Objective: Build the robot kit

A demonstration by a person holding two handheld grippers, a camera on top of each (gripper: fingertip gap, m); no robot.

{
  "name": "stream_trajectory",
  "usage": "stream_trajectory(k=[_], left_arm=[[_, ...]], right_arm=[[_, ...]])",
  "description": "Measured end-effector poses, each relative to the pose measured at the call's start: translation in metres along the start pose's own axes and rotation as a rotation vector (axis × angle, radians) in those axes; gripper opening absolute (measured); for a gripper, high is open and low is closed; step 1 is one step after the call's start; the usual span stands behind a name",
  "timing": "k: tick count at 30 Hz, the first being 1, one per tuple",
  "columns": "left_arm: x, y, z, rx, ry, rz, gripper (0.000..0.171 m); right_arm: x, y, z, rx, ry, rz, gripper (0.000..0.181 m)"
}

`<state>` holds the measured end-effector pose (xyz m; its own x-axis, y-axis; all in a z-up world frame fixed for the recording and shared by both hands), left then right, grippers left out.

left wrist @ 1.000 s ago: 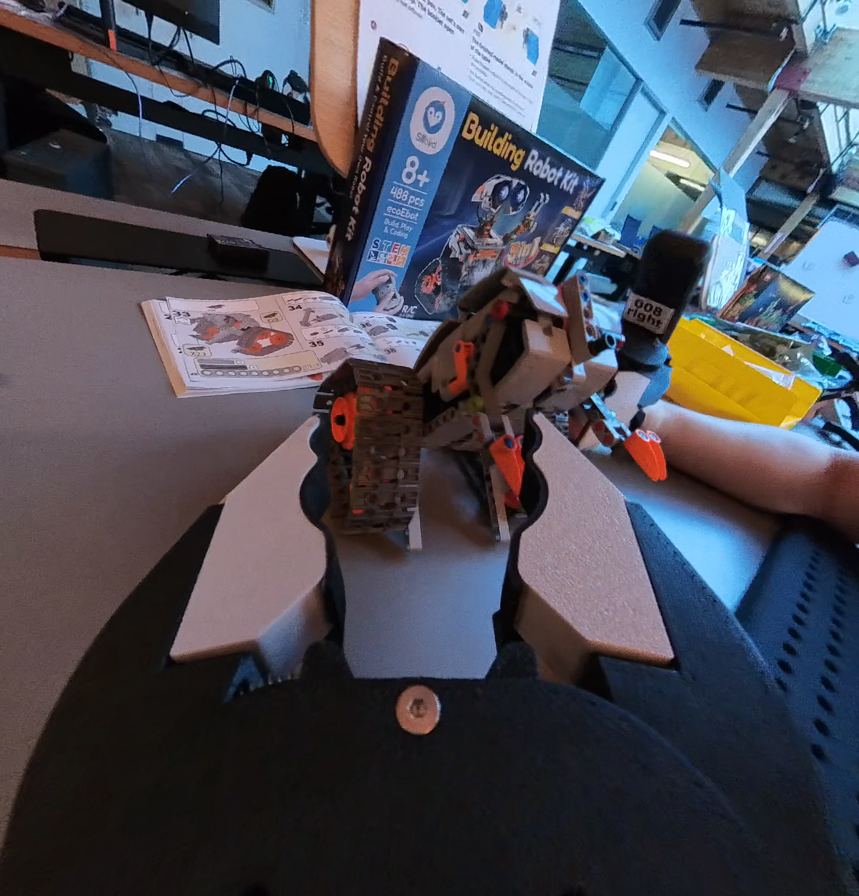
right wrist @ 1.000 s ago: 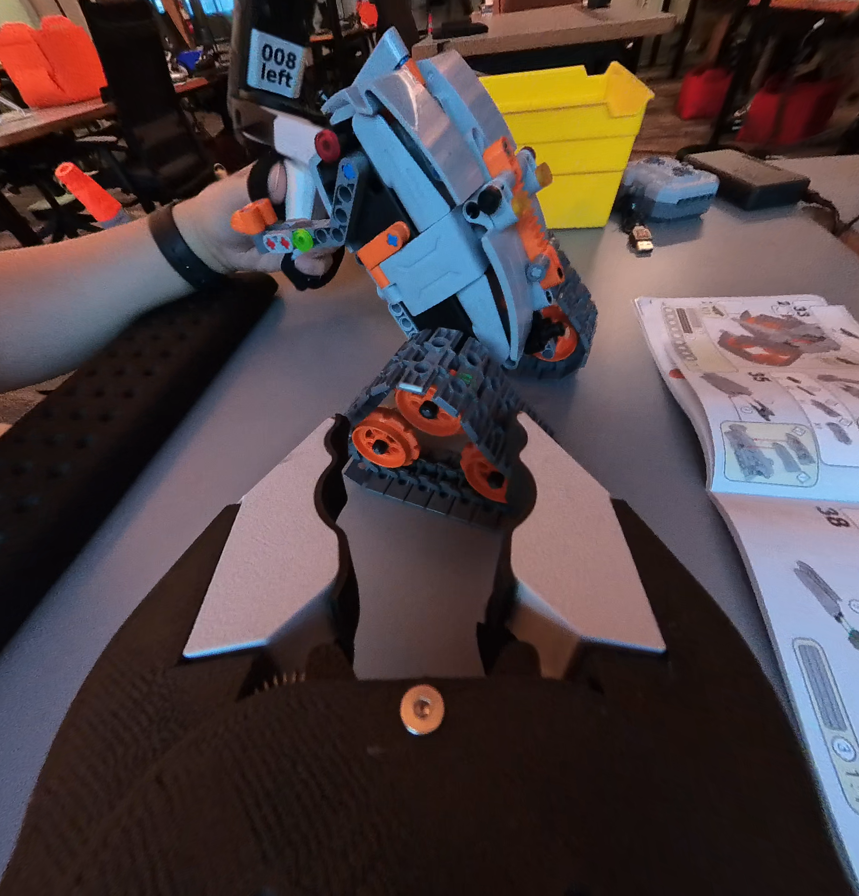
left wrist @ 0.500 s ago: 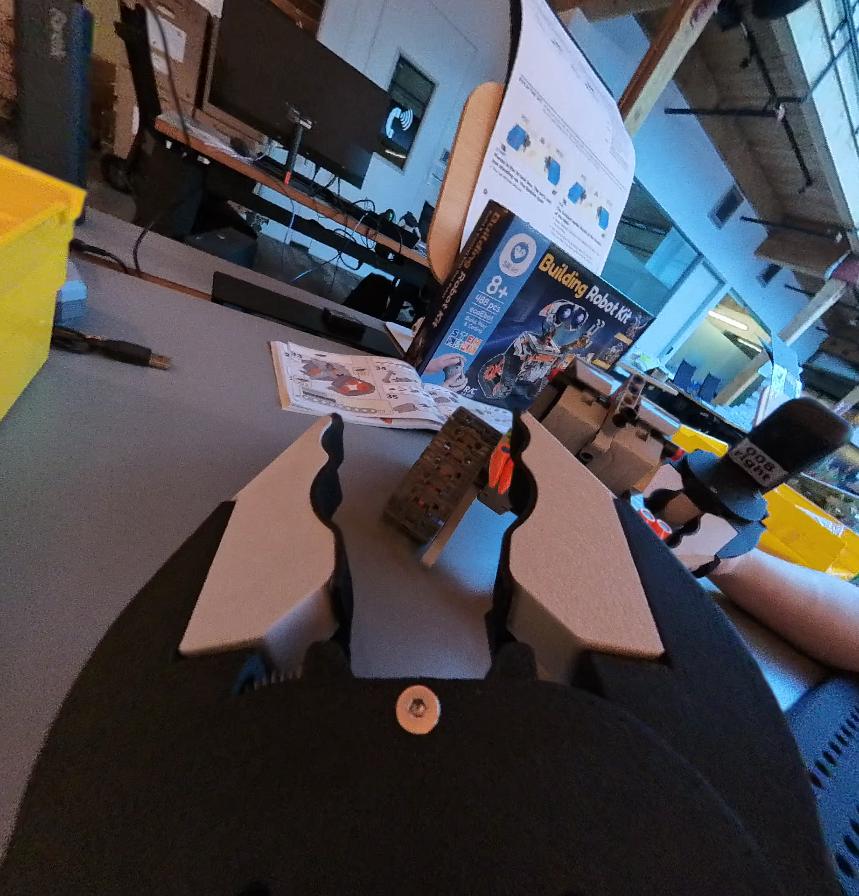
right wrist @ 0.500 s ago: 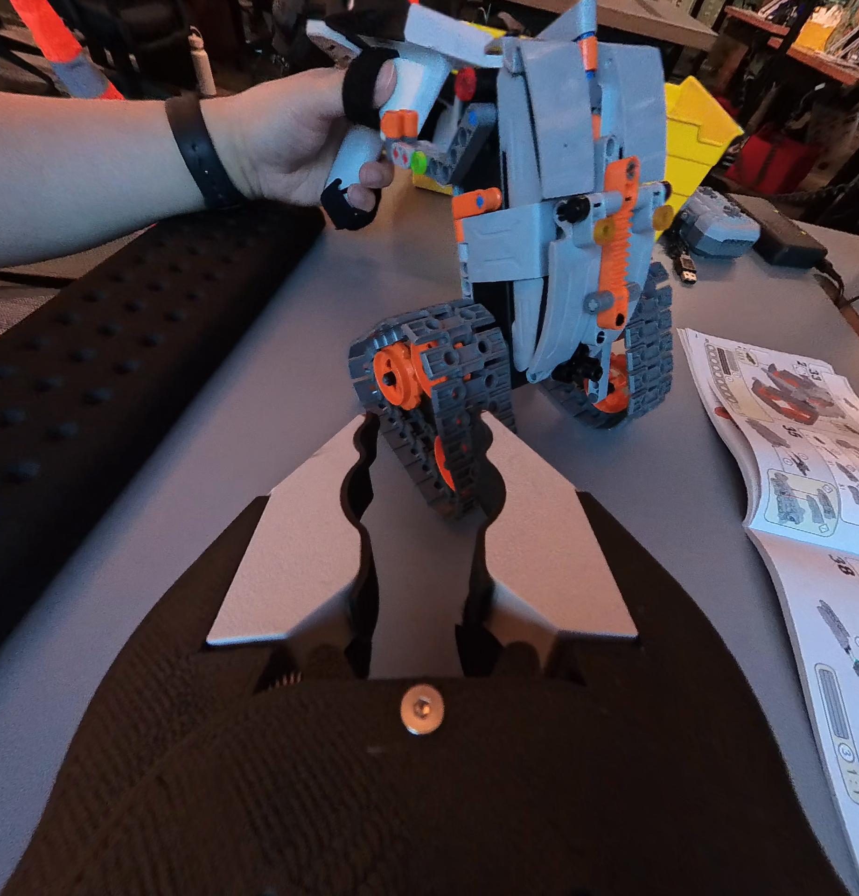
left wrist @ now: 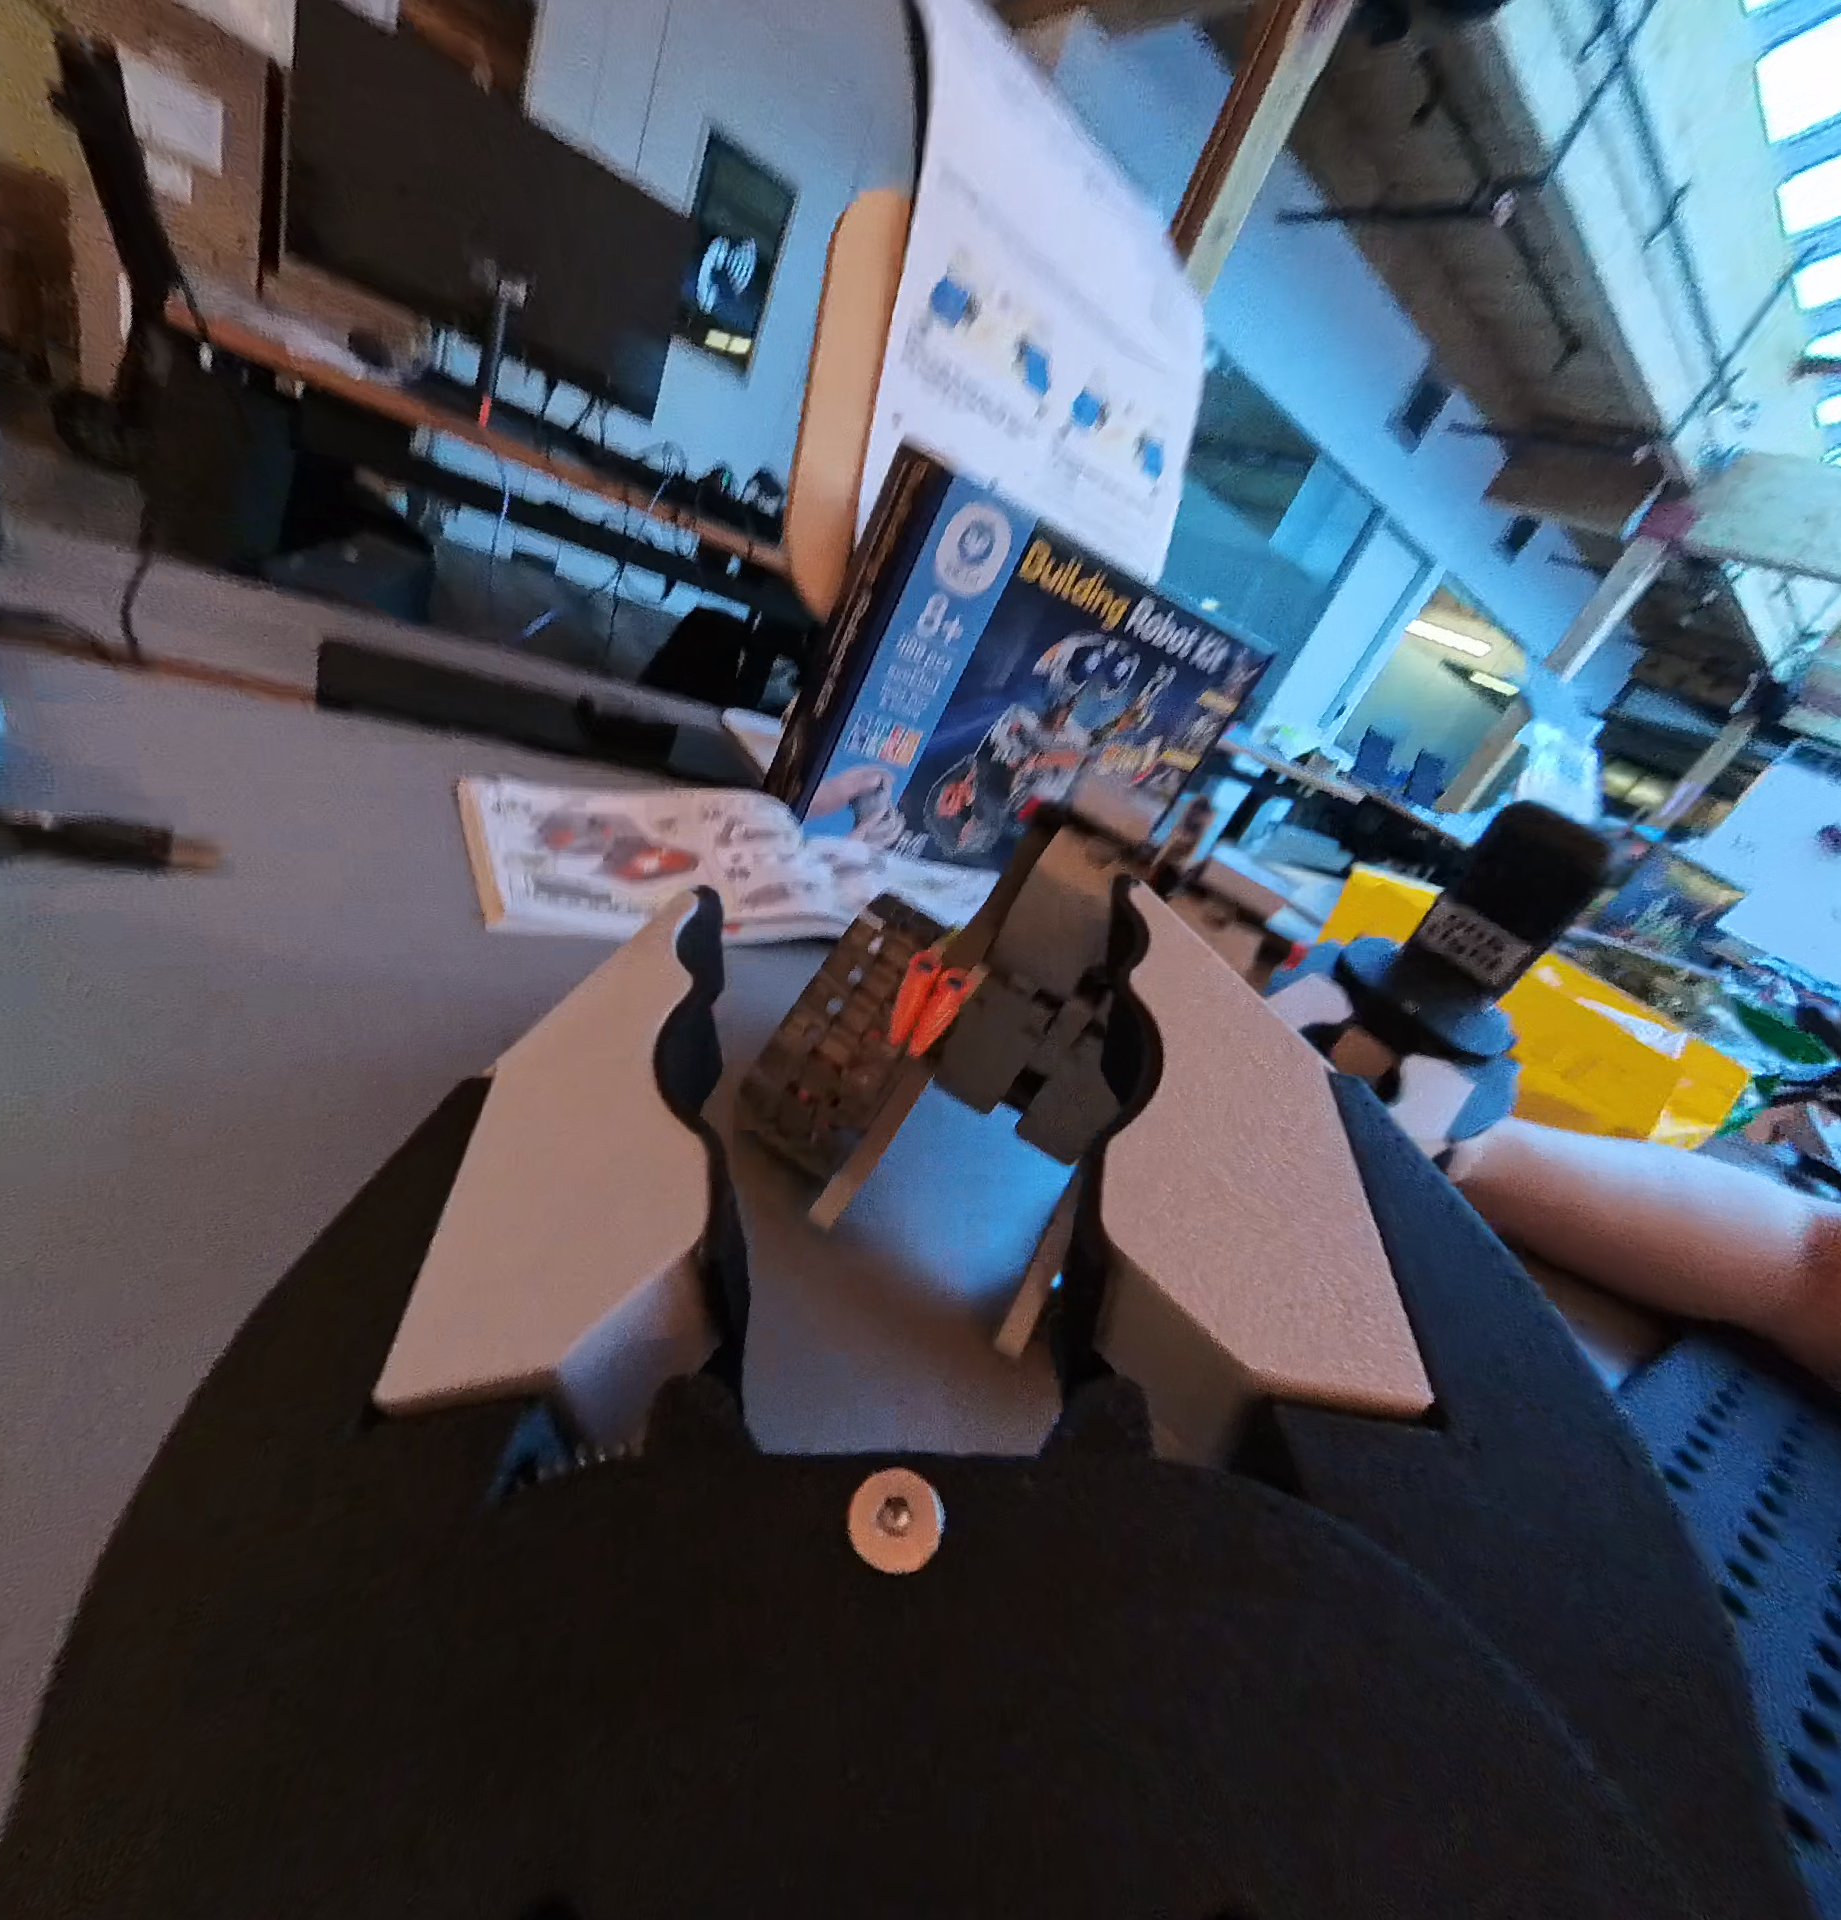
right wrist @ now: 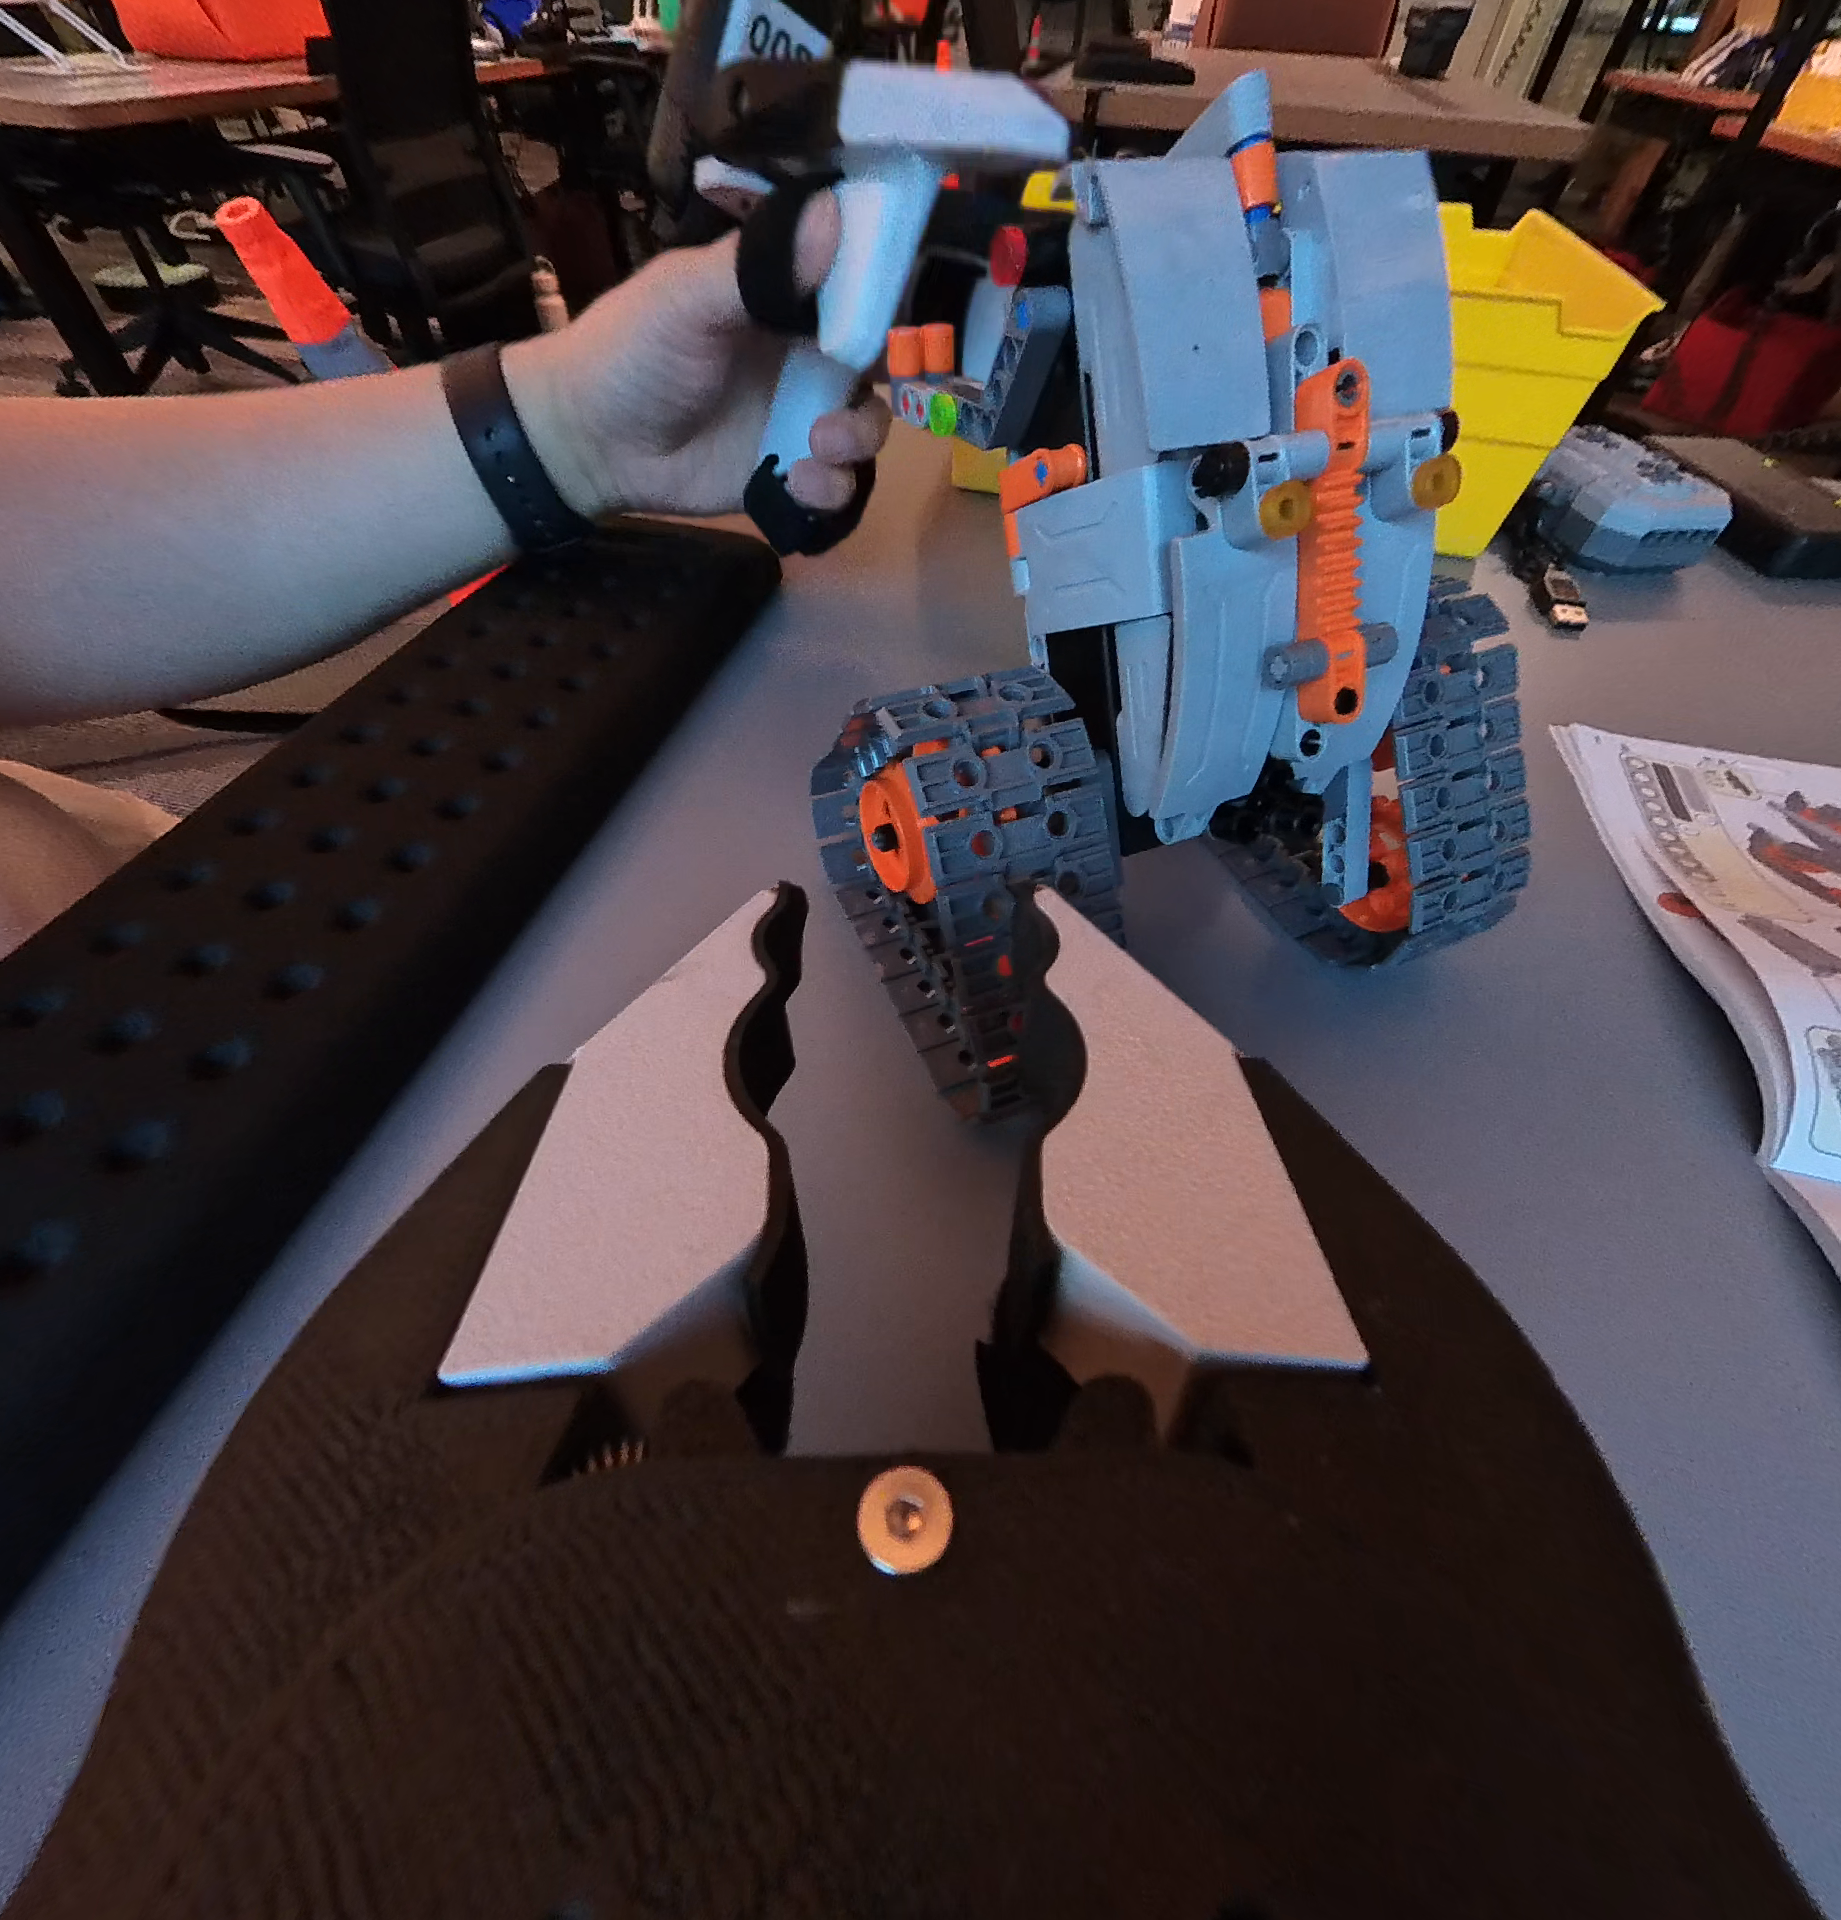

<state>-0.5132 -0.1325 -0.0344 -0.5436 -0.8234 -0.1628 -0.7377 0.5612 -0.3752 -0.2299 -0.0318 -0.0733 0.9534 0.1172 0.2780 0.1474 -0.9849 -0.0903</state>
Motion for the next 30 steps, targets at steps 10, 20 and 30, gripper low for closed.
stream_trajectory(k=[10, 20, 30], left_arm=[[-0.039, -0.051, -0.049, -0.222, 0.282, 0.122, 0.095], [-0.089, -0.055, -0.024, -0.295, 0.645, 0.095, 0.091], [-0.085, -0.053, -0.011, -0.299, 0.646, 0.060, 0.085]], right_arm=[[0.003, -0.006, 0.001, 0.016, -0.047, 0.029, 0.045], [0.001, -0.007, 0.002, 0.030, -0.017, 0.047, 0.047], [-0.004, 0.002, 0.005, 0.164, 0.044, 0.086, 0.046]])
Point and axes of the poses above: each gripper's, where its closed fingertips meet, x back along the fingers, z out of its underside, y = z × x across the jaws, the point moved 9 cm from there along x, back along the fingers, and after that the axes turned 11 degrees about z, right-handed, at the moved point
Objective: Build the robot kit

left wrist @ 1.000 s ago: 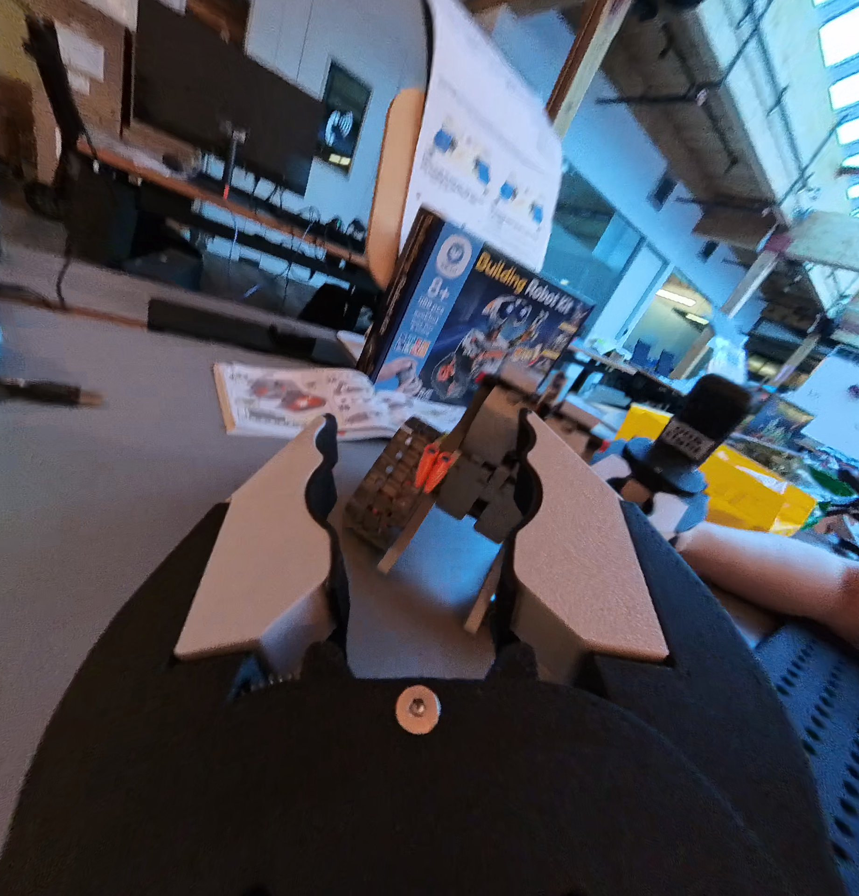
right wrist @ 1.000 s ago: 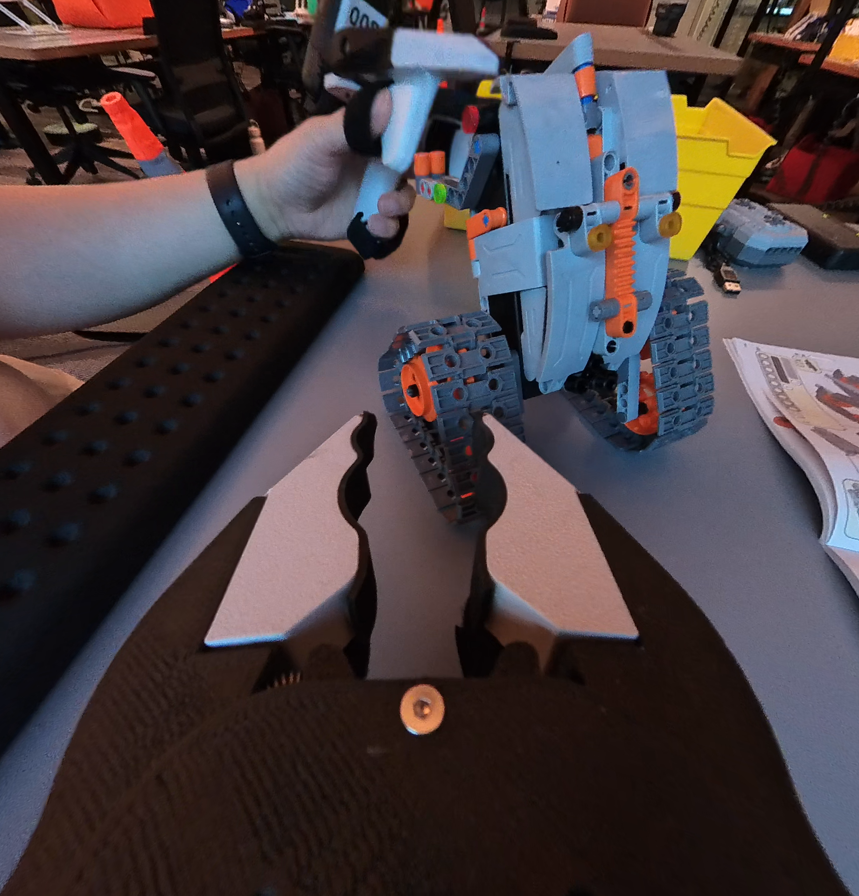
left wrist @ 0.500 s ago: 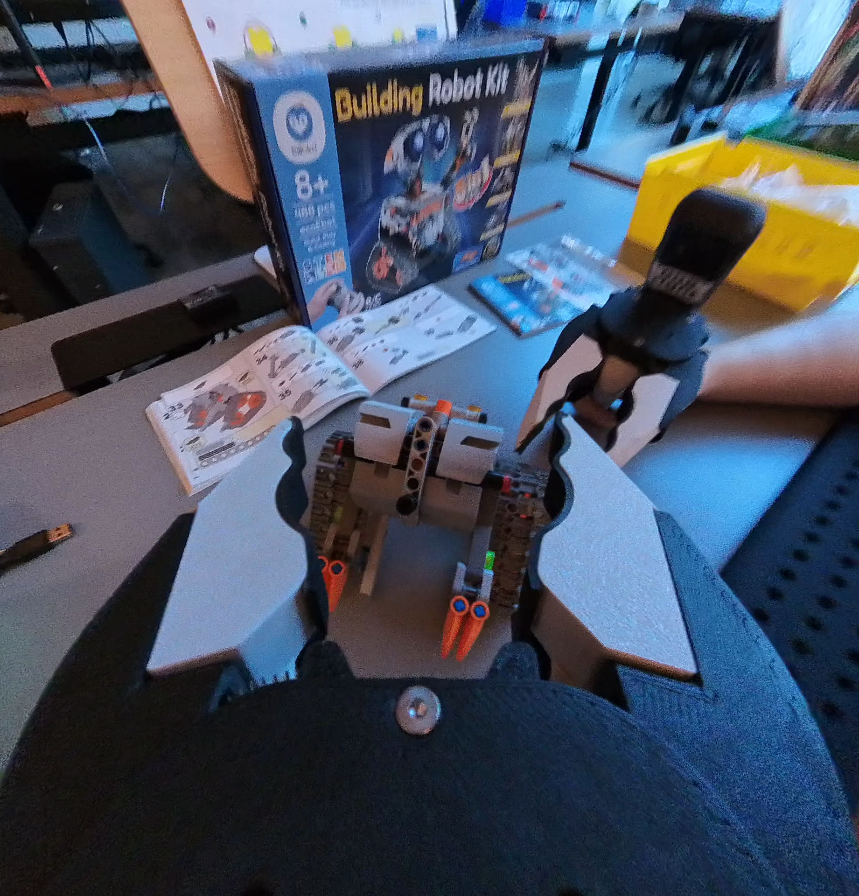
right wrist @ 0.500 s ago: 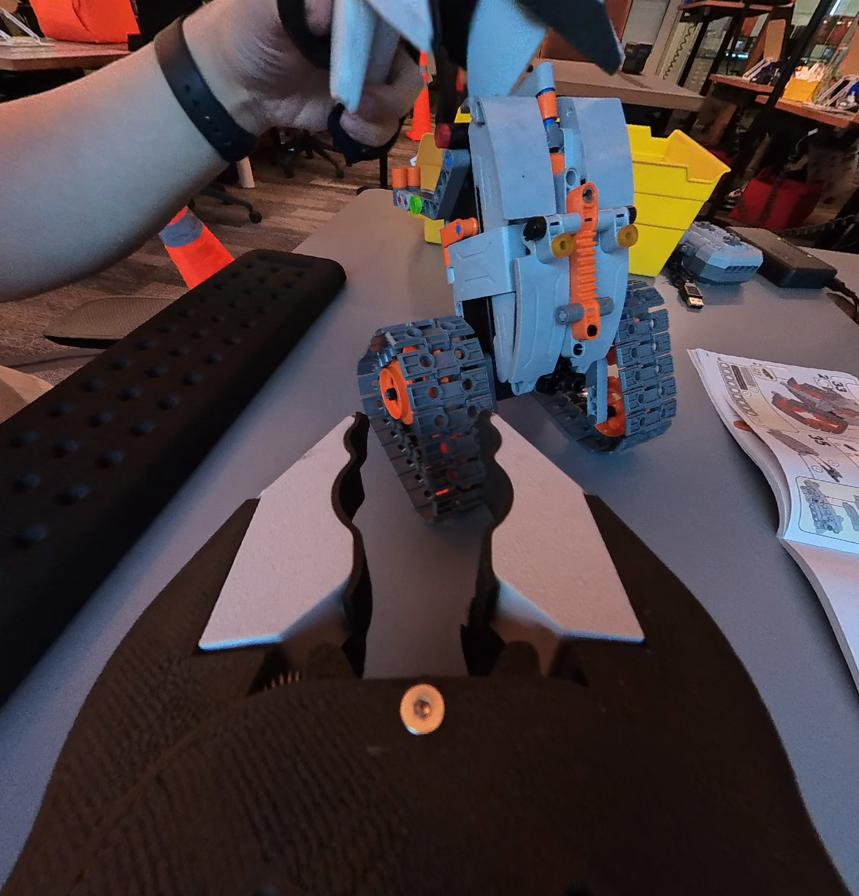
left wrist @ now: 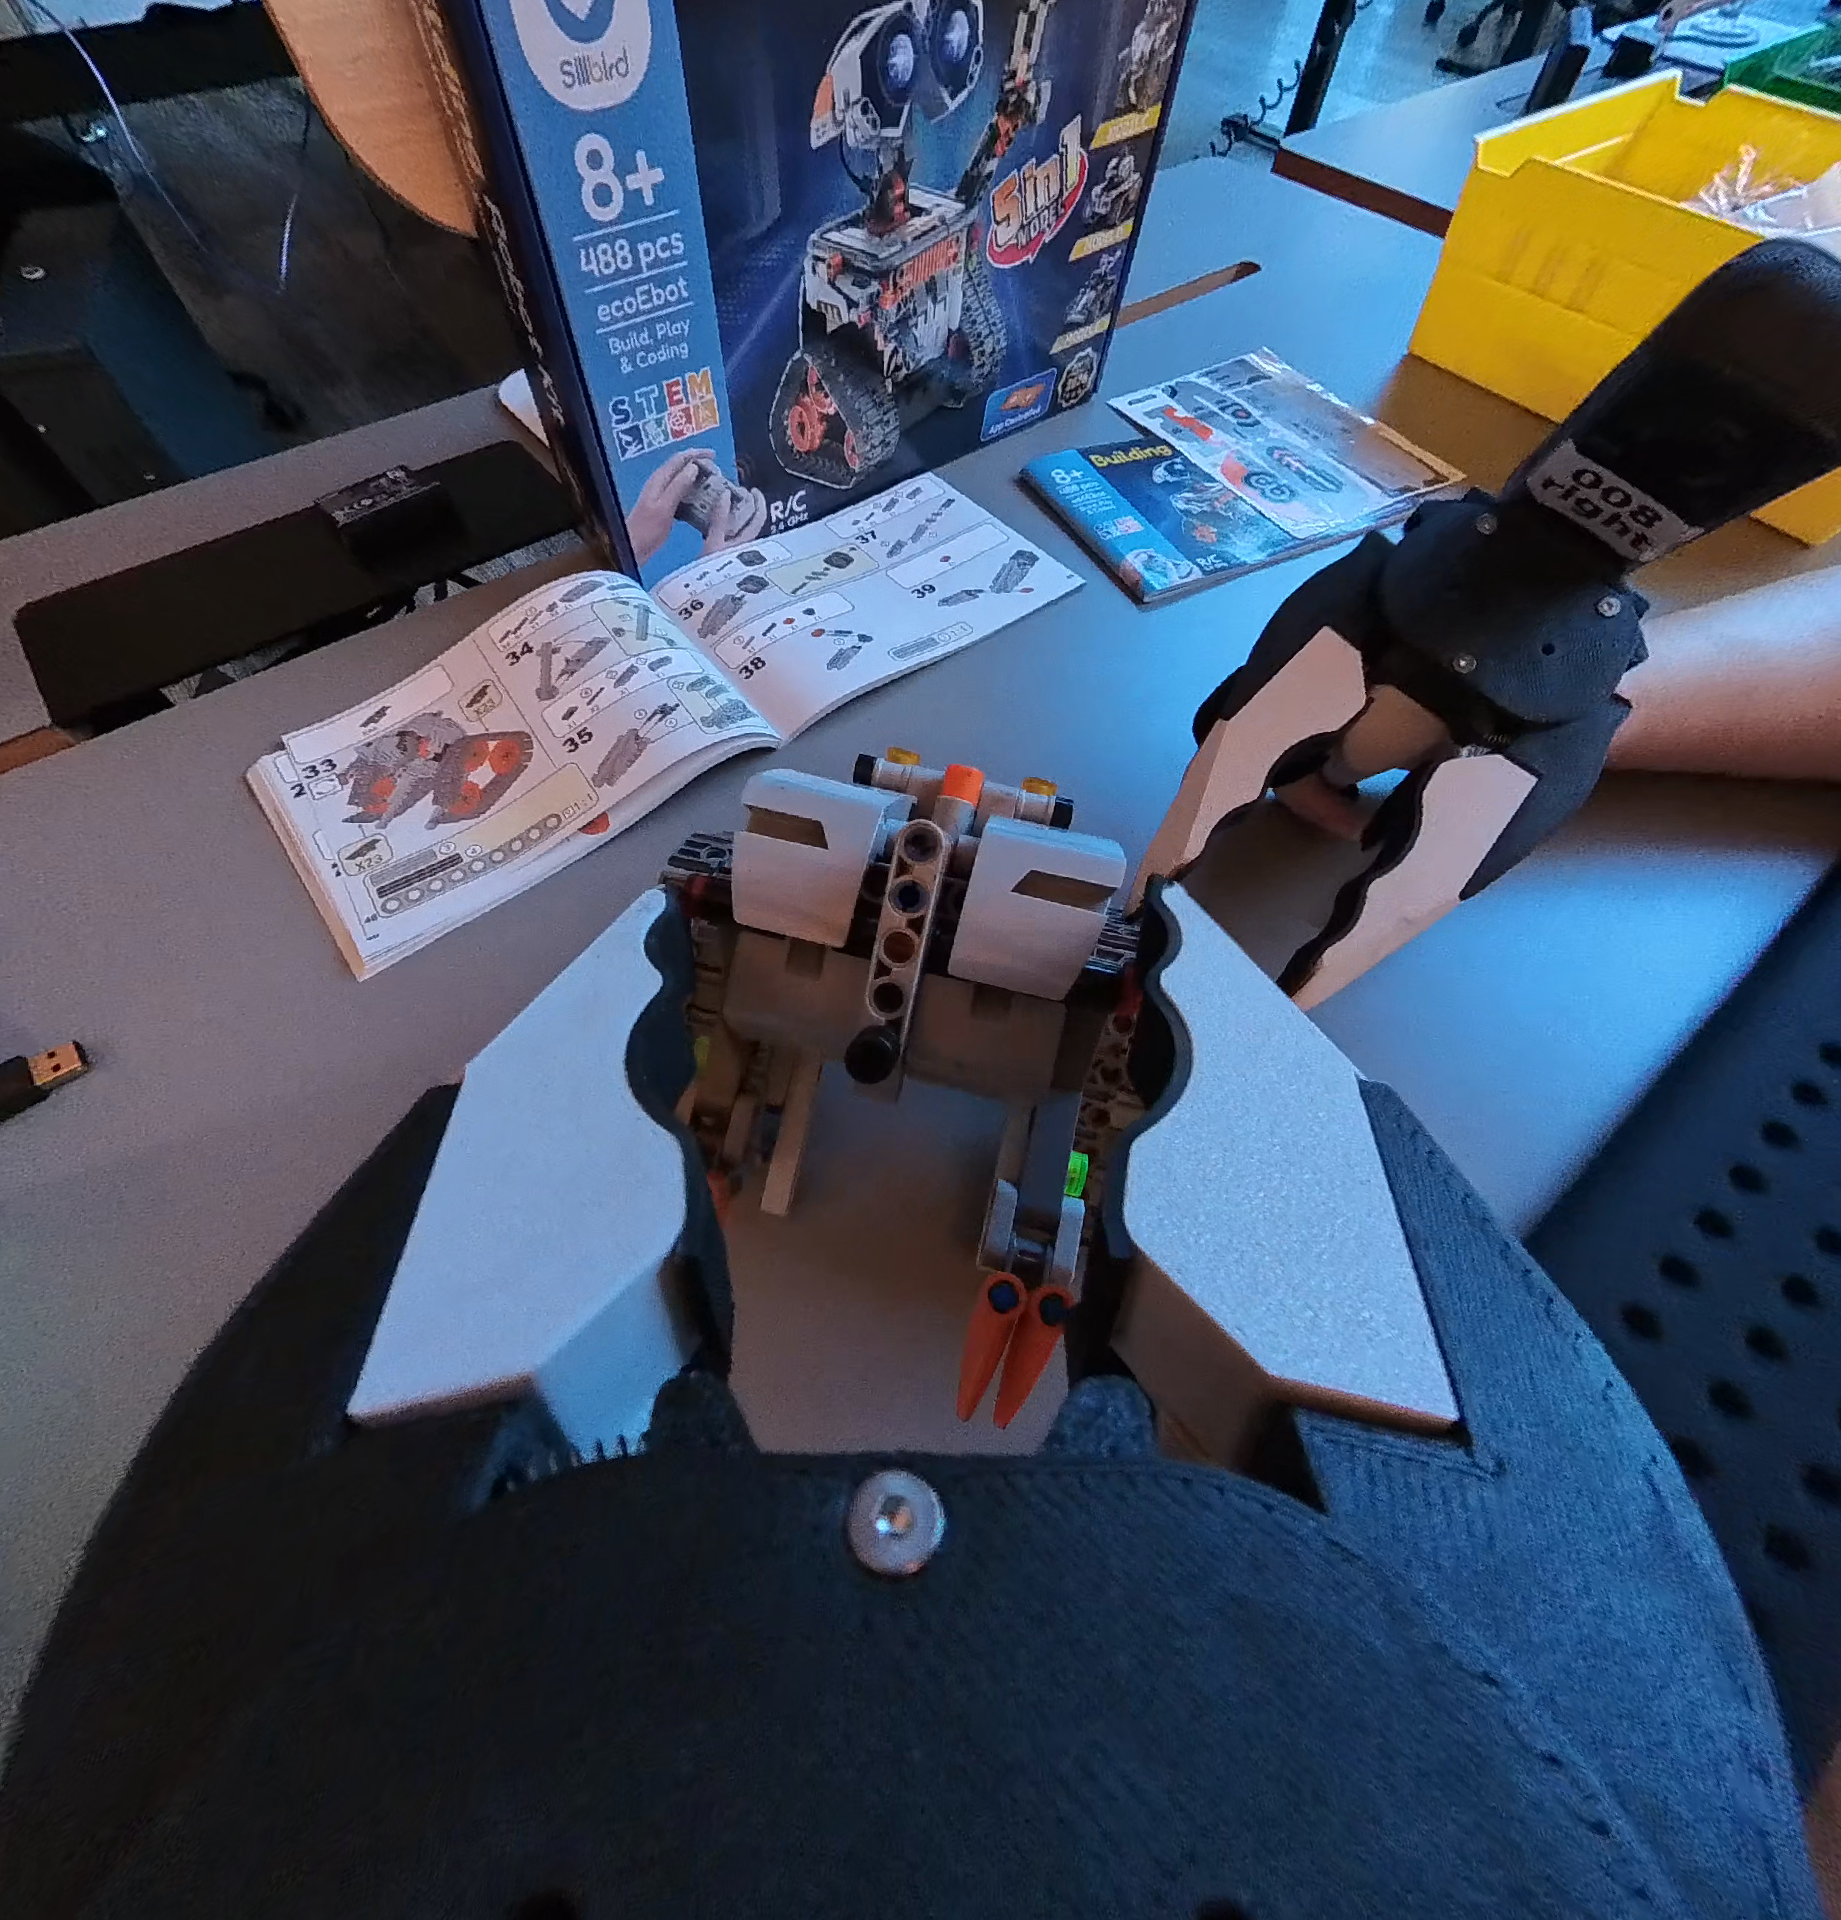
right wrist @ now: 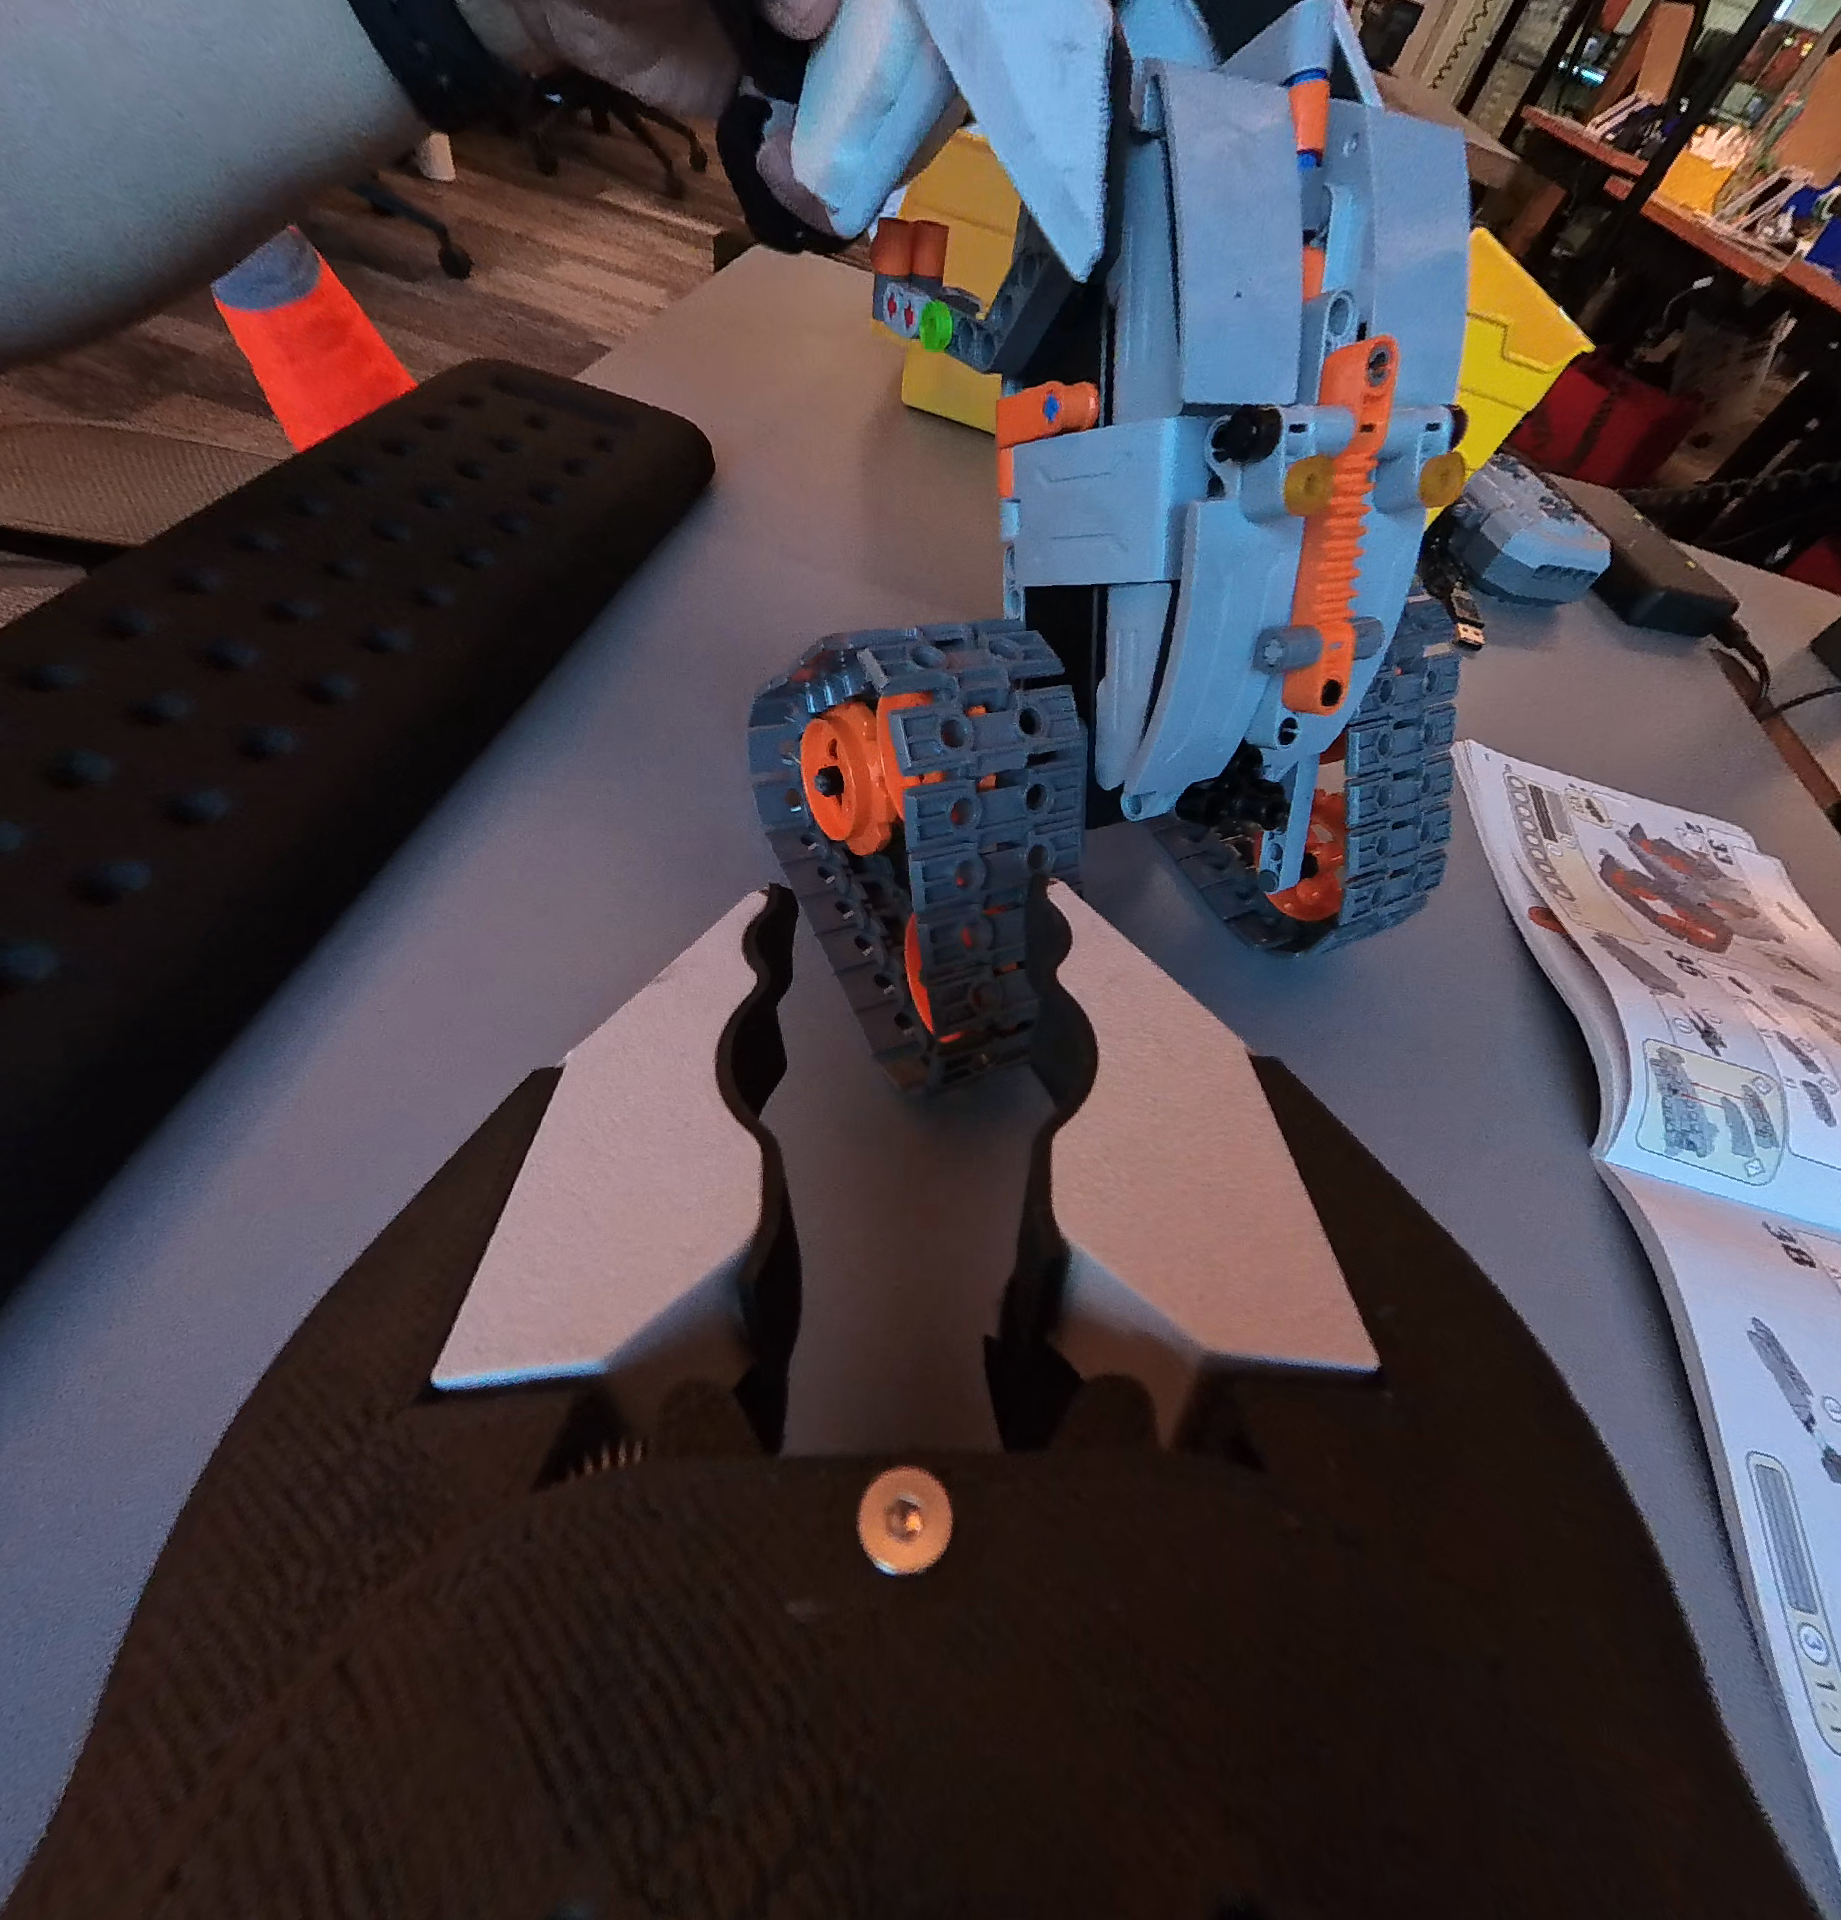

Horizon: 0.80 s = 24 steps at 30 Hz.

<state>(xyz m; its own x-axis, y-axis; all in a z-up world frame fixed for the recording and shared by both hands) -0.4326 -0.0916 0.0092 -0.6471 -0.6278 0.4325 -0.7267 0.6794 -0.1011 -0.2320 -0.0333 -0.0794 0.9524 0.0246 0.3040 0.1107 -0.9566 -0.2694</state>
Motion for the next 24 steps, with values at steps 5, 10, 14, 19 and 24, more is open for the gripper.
stream_trajectory(k=[5, 10, 14, 19, 24], left_arm=[[-0.001, 0.000, 0.001, 0.027, -0.024, -0.005, 0.085], [0.005, -0.002, -0.002, 0.017, -0.036, 0.001, 0.091], [0.027, -0.005, -0.002, 0.027, -0.135, -0.017, 0.090], [0.055, -0.005, 0.008, 0.045, -0.179, -0.065, 0.088], [0.073, -0.005, 0.013, 0.067, -0.238, -0.078, 0.084]], right_arm=[[0.000, -0.002, 0.000, -0.015, 0.000, 0.012, 0.044], [0.003, -0.007, 0.001, 0.001, -0.011, 0.037, 0.043], [0.013, -0.009, -0.006, -0.030, -0.058, -0.026, 0.019], [0.008, -0.008, -0.004, 0.007, -0.007, 0.011, 0.018], [0.011, -0.003, -0.010, 0.011, -0.044, 0.000, 0.003]])
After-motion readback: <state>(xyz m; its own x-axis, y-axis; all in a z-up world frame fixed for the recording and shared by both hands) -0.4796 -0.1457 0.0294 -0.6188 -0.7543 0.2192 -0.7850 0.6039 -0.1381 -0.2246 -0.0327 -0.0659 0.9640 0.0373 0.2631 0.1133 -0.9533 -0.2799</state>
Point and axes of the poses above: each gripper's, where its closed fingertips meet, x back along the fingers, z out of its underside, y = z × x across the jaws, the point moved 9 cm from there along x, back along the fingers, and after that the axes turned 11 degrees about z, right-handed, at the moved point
